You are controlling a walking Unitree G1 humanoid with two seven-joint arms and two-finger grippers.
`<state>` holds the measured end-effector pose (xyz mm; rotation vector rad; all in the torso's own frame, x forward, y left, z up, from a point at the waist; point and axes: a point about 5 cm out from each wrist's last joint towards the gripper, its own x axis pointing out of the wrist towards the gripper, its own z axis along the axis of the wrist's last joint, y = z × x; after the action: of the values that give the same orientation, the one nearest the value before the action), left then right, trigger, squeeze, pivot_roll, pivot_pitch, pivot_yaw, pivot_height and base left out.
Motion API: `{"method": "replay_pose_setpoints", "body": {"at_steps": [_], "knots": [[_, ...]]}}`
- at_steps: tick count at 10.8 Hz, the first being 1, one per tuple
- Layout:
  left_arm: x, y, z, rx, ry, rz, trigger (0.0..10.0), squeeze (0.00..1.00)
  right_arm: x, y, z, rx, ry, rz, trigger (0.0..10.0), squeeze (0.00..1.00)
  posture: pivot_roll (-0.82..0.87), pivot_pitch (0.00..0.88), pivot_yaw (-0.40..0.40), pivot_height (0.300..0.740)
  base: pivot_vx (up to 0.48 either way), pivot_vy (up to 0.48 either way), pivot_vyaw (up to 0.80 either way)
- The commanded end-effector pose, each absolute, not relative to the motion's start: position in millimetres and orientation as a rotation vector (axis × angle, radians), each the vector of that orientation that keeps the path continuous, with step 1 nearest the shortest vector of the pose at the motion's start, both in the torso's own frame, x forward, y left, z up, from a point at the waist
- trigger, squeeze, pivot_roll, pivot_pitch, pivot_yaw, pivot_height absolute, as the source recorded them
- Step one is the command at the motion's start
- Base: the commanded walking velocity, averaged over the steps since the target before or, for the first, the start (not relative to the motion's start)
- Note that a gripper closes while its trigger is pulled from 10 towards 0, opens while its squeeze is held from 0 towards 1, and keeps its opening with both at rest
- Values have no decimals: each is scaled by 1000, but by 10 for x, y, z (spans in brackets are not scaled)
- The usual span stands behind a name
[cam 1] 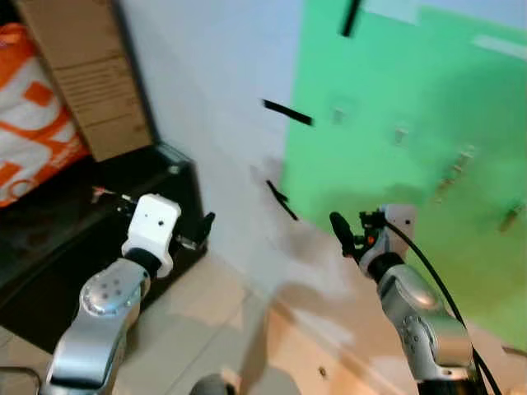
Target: Hang keys on a hook
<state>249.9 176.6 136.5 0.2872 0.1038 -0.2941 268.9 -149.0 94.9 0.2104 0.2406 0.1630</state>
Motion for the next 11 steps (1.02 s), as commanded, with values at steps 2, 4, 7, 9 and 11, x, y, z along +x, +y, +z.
{"method": "replay_pose_setpoints", "body": {"at_steps": [2,4,7,9,11], "knots": [[2501,1793,1359,298,107,-268,10000,0,2695,-1421,959,206,237,191,10000,1000,59,0,-8,740,253,0,756],[2500,1790,1358,298,108,-261,10000,4,2697,-1402,957,202,237,199,10000,1000,60,0,-9,740,259,0,756],[2502,1788,1355,296,109,-256,10000,0,2700,-1394,959,197,238,206,10000,1000,61,0,-13,740,255,0,756],[2503,1787,1355,295,109,-253,10000,4,2704,-1390,959,194,237,209,10000,1000,64,0,-16,740,259,0,756],[2505,1790,1355,294,108,-248,10000,4,2711,-1385,962,192,236,212,10000,1000,66,0,-17,740,255,0,756]]}}
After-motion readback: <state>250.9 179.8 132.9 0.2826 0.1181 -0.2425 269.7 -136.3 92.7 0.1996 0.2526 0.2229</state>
